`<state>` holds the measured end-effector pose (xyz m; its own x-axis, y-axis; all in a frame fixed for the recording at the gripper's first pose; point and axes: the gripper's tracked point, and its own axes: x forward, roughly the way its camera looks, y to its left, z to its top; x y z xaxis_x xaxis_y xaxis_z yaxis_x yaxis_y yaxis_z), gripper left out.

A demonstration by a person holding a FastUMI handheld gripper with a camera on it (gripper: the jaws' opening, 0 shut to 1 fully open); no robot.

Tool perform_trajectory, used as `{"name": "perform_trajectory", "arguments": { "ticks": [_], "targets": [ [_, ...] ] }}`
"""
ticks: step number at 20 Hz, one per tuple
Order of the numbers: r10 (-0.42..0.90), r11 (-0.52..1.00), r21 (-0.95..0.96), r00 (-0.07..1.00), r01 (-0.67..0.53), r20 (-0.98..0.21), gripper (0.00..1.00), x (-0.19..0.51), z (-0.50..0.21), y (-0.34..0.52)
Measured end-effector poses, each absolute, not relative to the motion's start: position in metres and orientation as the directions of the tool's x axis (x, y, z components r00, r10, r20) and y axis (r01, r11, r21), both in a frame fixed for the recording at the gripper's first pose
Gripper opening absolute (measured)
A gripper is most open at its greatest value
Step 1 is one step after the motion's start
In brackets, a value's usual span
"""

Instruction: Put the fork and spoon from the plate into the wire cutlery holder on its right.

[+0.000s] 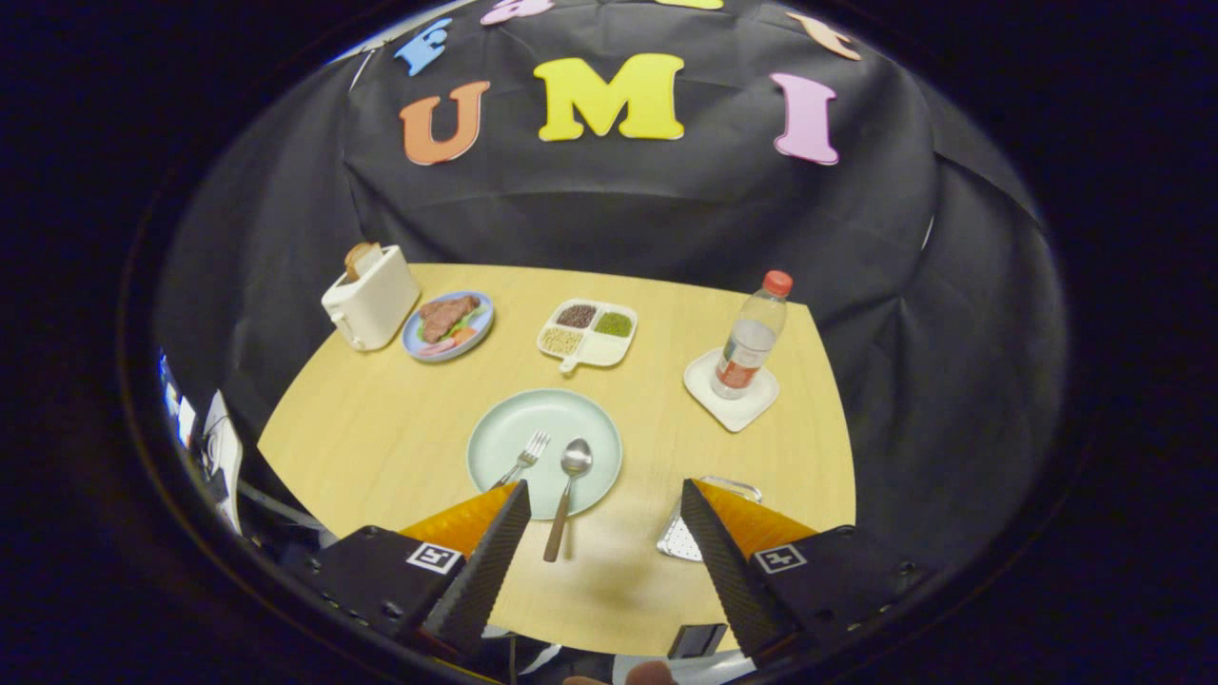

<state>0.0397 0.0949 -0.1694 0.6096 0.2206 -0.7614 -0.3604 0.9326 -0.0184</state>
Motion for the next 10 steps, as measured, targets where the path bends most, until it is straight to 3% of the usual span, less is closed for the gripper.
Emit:
{"name": "perform_trajectory", "arguments": {
  "ticks": [4, 10],
  "targets": [
    [0.192, 0.921, 0.025, 0.396, -0.390, -0.898, 0.96, 0.024, -0.214, 0.120],
    [0.092, 0.929, 0.005, 0.220, -0.369, -0.971, 0.96, 0.019, -0.272, 0.126]
  ]
}}
